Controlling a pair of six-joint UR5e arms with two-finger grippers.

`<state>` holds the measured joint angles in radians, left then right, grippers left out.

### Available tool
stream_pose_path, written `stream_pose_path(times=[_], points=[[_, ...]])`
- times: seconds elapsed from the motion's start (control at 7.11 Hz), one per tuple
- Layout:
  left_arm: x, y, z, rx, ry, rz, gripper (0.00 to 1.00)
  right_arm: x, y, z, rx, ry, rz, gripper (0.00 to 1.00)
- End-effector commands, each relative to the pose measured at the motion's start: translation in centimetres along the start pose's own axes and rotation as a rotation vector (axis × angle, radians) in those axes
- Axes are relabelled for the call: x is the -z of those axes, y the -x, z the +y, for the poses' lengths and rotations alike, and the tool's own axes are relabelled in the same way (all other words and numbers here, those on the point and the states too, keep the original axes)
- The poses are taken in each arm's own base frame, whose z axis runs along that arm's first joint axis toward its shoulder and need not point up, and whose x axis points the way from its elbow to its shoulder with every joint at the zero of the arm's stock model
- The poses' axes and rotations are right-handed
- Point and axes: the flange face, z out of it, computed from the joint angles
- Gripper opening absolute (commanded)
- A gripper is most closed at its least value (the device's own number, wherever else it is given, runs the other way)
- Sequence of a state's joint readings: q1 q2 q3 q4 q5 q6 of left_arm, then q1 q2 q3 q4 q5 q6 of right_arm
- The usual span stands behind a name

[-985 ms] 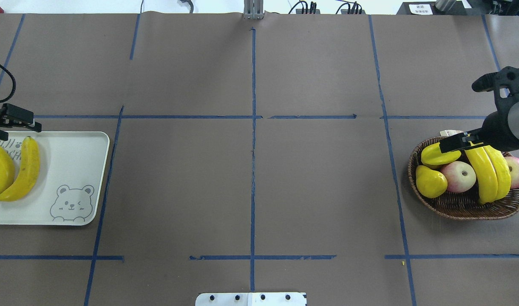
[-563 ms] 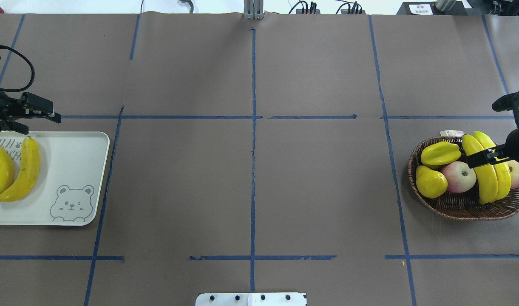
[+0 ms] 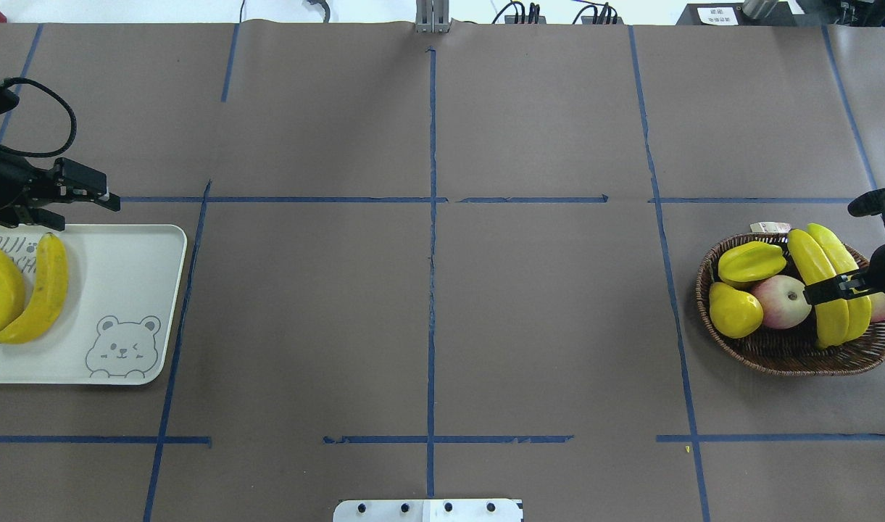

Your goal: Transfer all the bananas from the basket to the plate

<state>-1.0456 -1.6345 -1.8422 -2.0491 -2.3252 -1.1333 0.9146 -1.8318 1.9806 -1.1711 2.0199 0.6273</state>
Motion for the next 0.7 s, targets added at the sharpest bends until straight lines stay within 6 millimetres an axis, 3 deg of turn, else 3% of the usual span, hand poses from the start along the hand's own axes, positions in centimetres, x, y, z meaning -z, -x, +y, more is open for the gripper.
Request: stream_pose_path(times=[0.0, 0.56], points=[[0.01, -0.23, -0.03, -0.003, -0.002, 0.002, 1.00, -0.47, -0.24, 0.13, -0.003, 0.011, -0.004, 0.71], [-0.28, -0.12, 0.07, -0.002, 0.004, -0.001, 1.00, -0.47, 0.04, 0.17, -0.002, 0.026, -0.023, 0.55]])
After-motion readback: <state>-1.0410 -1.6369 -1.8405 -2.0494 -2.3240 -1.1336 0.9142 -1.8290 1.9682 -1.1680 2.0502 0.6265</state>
